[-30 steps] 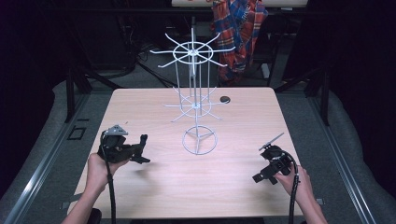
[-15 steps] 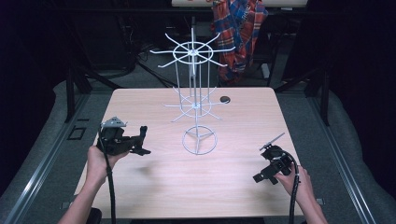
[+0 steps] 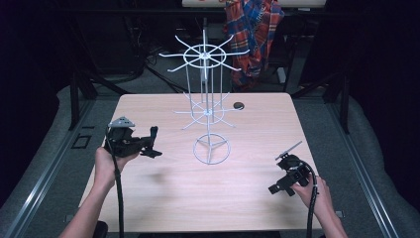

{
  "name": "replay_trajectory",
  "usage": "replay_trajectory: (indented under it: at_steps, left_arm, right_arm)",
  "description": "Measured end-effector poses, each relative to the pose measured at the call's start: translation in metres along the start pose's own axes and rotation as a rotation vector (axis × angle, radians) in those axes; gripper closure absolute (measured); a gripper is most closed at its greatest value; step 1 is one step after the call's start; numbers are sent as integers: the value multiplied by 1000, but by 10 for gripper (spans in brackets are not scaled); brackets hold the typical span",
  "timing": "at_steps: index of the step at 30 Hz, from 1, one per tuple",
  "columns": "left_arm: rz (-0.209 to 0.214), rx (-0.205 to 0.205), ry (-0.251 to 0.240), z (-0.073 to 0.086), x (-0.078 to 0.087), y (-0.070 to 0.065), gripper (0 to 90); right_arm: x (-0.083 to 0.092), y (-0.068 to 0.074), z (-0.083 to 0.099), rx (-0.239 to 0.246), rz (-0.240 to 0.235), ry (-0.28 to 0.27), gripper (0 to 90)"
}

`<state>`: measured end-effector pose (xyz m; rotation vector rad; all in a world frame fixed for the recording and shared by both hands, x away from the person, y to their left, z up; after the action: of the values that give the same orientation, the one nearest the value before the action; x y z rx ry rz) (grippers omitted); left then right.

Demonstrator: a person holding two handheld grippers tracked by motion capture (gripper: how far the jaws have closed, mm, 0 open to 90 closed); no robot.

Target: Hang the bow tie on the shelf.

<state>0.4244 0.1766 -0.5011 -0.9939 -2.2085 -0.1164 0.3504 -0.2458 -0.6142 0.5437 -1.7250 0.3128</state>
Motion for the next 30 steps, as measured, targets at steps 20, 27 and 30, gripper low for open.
replay_trajectory:
  at_steps: [20,27,30]
  left_arm:
    - [24,-8,-21,-20,-9,2,883]
    - [28,-11,-35,-28,-12,2,883]
    - [31,-18,-44,-33,-12,1,883]
  right_arm:
    - [1,0,1,-4,-6,8,115]
    - [1,0,1,-4,-6,8,115]
    - [1,-1,1,-2,-2,2,115]
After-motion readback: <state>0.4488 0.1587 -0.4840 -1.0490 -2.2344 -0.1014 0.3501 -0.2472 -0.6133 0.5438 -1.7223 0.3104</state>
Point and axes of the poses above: each handheld gripper's, and its own axes: x roughly backward along the jaws, z roughly out of its underside, y roughly to its left, the point moved 10 cm from there along -x, roughly forward along the jaws, and after that the axes turned 5 degrees about z, right-handed, at the moved point
